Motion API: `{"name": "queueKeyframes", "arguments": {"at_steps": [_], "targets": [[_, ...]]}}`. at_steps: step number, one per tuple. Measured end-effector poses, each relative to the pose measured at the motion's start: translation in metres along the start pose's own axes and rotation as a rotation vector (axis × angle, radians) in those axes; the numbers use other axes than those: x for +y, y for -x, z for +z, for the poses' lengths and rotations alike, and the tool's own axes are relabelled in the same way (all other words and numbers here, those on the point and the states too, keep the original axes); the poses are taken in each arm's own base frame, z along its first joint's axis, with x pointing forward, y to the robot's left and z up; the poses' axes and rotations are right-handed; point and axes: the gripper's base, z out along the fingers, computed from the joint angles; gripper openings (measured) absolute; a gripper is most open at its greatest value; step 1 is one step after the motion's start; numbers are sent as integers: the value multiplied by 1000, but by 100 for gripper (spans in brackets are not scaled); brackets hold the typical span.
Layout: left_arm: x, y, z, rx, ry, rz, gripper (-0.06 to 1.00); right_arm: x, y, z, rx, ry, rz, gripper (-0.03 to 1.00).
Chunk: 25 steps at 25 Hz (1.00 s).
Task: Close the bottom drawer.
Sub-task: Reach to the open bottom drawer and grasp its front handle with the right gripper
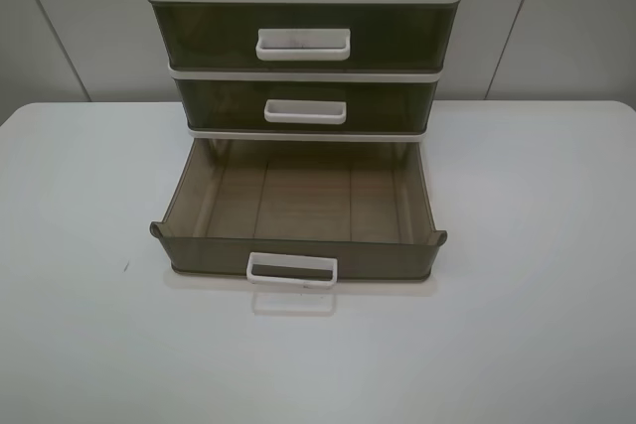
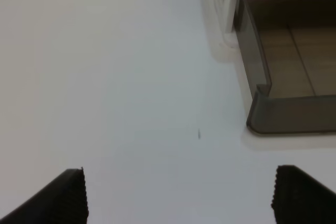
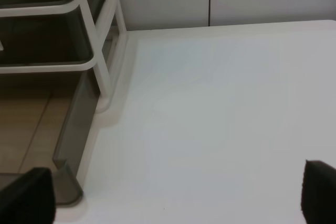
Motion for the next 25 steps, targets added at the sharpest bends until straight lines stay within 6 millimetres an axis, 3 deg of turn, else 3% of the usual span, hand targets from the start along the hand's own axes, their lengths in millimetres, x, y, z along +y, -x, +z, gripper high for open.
{"name": "queueKeyframes", "arguments": {"at_steps": [25], "targets": [[0, 0, 0, 0, 0, 0, 72, 0, 0, 0, 2, 10, 0, 82]]}}
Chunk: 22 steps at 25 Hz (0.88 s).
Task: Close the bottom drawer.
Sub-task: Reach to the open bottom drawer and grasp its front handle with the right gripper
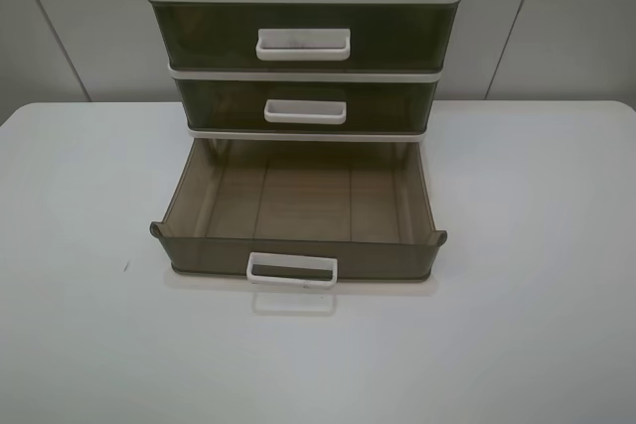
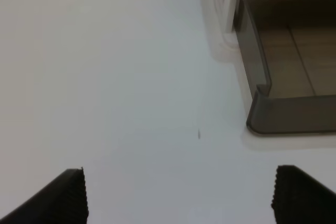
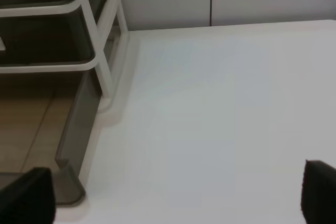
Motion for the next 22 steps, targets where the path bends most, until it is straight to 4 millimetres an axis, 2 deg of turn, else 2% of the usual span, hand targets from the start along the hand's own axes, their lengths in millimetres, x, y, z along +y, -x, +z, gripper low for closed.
{"name": "queueKeyframes", "arguments": {"at_steps": [2, 4, 10, 13, 17, 19, 22], "targets": [[0, 0, 0, 0, 0, 0, 72, 0, 5, 4, 30, 8, 2, 82], [0, 0, 0, 0, 0, 0, 72, 1, 18, 6, 62, 13, 8, 82], [0, 0, 0, 0, 0, 0, 72, 5, 103, -6, -7, 18, 9, 82], [0, 0, 0, 0, 0, 0, 72, 7, 130, -1, -66, 42, 27, 82], [0, 0, 0, 0, 0, 0, 72, 11, 141, 22, -97, 100, 90, 82], [0, 0, 0, 0, 0, 0, 72, 12, 138, 41, -79, 120, 129, 82], [0, 0, 0, 0, 0, 0, 72, 11, 119, 77, 19, 125, 181, 82]]}}
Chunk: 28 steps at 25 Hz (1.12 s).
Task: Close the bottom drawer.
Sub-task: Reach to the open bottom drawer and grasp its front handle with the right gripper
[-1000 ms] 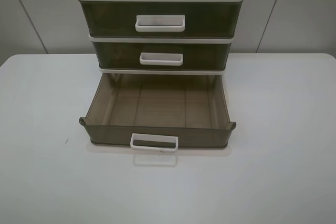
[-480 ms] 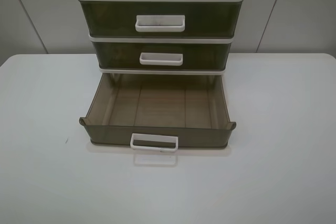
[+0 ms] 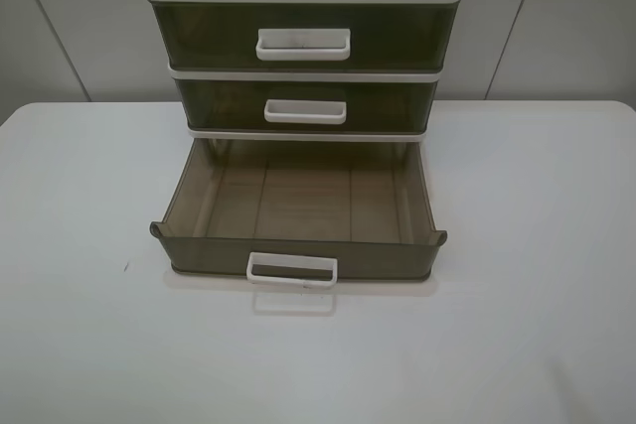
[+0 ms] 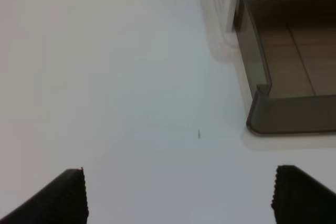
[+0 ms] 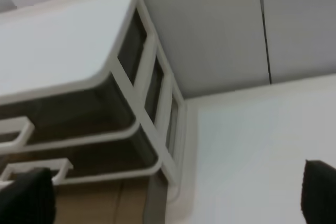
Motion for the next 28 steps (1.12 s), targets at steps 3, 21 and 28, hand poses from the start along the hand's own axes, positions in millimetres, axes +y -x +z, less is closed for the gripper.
{"name": "queueKeyframes", "arguments": {"at_steps": [3, 21, 28], "targets": [[0, 0, 0, 0, 0, 0, 72, -5, -25, 24, 123, 10, 19, 82], [0, 0, 0, 0, 0, 0, 72, 119, -93, 98, 337, 520, -347, 79], [0, 0, 0, 0, 0, 0, 72, 124, -140, 105, 337, 560, -317, 13]]}}
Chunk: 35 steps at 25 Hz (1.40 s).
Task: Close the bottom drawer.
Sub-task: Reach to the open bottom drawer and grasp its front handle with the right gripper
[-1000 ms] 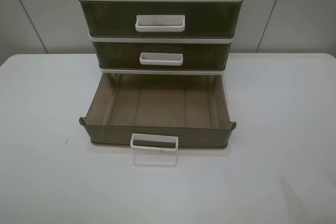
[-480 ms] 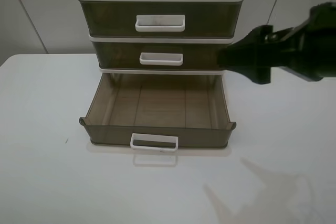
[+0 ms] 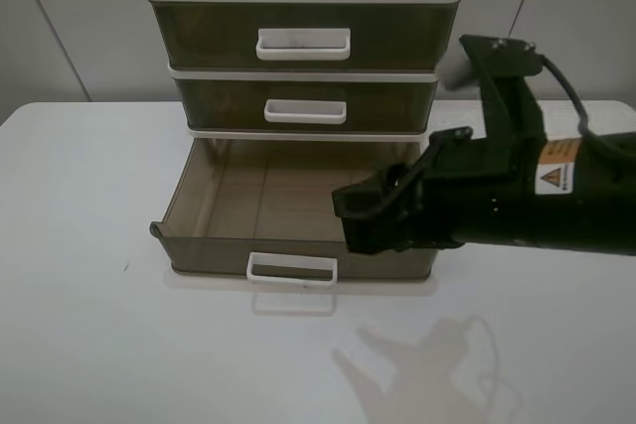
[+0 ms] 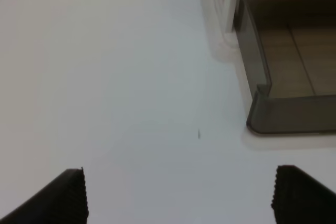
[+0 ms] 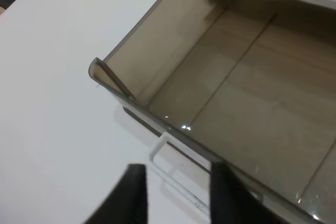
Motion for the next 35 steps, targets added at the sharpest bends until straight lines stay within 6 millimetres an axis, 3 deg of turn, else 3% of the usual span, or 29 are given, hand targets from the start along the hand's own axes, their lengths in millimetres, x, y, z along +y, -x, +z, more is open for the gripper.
{"name": "queueKeyframes", "arguments": {"at_steps": [4, 10, 15, 28, 35], "targets": [[0, 0, 0, 0, 0, 0, 72, 2, -15, 8, -29, 8, -31, 4], [0, 0, 0, 0, 0, 0, 72, -1, -29, 30, -31, -33, -174, 2], [0, 0, 0, 0, 0, 0, 72, -15, -38, 50, -23, -159, -170, 2], [0, 0, 0, 0, 0, 0, 72, -25, -53, 66, 55, -232, -232, 2], [0, 0, 0, 0, 0, 0, 72, -10, -57, 69, 50, -123, -427, 2]]}}
